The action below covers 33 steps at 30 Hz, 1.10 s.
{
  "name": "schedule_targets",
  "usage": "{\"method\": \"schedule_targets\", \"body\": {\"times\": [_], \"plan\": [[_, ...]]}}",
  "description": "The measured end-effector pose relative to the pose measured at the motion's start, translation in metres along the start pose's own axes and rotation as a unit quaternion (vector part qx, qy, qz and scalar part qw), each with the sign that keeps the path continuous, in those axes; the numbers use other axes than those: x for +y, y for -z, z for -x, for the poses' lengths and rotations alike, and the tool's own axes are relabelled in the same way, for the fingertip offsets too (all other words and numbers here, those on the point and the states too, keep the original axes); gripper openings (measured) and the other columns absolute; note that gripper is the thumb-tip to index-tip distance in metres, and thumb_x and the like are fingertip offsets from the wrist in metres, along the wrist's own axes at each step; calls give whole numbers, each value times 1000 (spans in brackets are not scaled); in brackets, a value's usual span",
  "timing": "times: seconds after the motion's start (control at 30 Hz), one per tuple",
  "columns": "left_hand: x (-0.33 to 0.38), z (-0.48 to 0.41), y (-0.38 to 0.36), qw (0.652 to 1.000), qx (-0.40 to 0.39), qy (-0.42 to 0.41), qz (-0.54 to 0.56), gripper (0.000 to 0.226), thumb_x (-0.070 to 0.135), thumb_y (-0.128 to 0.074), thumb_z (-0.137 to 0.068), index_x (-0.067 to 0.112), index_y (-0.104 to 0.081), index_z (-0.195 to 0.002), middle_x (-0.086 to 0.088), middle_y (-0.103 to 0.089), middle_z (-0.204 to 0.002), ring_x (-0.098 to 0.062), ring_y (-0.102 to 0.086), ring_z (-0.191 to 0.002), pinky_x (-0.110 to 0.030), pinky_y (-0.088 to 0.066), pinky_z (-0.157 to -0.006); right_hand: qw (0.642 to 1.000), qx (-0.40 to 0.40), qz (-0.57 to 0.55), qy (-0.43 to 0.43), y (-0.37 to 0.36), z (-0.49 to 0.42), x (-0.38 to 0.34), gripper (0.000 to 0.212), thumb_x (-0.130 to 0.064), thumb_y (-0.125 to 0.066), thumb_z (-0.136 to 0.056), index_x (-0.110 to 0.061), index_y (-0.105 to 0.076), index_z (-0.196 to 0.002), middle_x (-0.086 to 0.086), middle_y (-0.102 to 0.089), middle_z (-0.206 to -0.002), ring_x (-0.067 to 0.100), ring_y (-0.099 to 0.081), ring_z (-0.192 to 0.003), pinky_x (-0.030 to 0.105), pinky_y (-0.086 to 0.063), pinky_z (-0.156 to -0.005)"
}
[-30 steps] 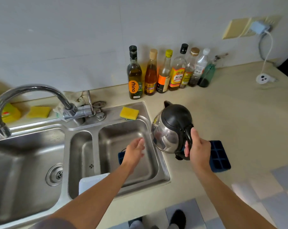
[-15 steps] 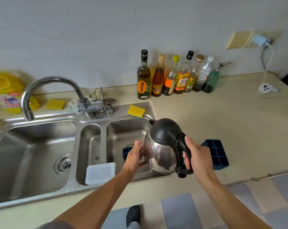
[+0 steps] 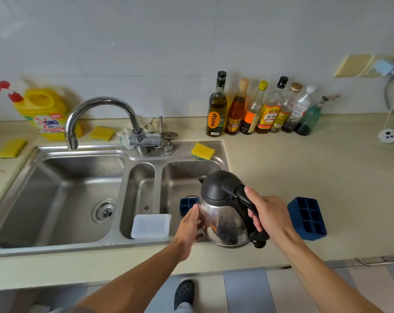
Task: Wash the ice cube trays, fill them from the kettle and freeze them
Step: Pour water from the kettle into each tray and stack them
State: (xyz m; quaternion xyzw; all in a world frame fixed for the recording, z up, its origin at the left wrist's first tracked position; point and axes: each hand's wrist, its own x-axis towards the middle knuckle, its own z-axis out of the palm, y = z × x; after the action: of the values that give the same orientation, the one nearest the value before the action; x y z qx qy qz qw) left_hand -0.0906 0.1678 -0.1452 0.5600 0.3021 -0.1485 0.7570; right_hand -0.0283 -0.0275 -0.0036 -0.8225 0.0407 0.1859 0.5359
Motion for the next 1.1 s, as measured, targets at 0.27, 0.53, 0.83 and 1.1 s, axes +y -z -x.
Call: {"method": "schedule_targets", "body": {"times": [0.27, 0.53, 0.83, 1.1], "plan": [[-3, 4, 8, 1000, 3, 9, 18, 58, 56, -30, -106, 18, -70, -90, -9, -75, -107, -33, -67, -110, -33, -60, -77, 1000, -13, 23, 0, -10, 0, -15, 60, -52, -62, -95, -12, -59, -50, 3, -52, -45, 16, -45, -39, 23, -40, -39], [-1, 10, 12, 998, -10, 30, 48, 61, 54, -29, -107, 11, -71, -97, -12, -76, -105, -32, -69, -109, -39, -57, -89, 999, -13, 43, -8, -19, -2, -22, 62, -55, -61, -95, -16, -59, -46, 1, -53, -44, 13, -46, -36, 20, -39, -37], [1, 14, 17, 999, -30, 5, 45, 61, 48, -24, -110, 6, -64, -90, -17, -74, -101, -28, -69, -96, -35, -59, -86, 998, -20, 53, -21, -26, -5, -28, 61, -54, -61, -95, -8, -62, -54, 3, -54, -45, 15, -45, -36, 22, -40, -38], [-2, 7, 21, 997, -19, 27, 64, 62, 48, -30, -109, -1, -66, -106, -17, -74, -108, -35, -67, -111, -46, -56, -99, 997, -12, 67, -20, -28, -7, -30, 63, -54, -60, -95, -7, -60, -54, 3, -51, -42, 15, -44, -34, 21, -39, -38]]}}
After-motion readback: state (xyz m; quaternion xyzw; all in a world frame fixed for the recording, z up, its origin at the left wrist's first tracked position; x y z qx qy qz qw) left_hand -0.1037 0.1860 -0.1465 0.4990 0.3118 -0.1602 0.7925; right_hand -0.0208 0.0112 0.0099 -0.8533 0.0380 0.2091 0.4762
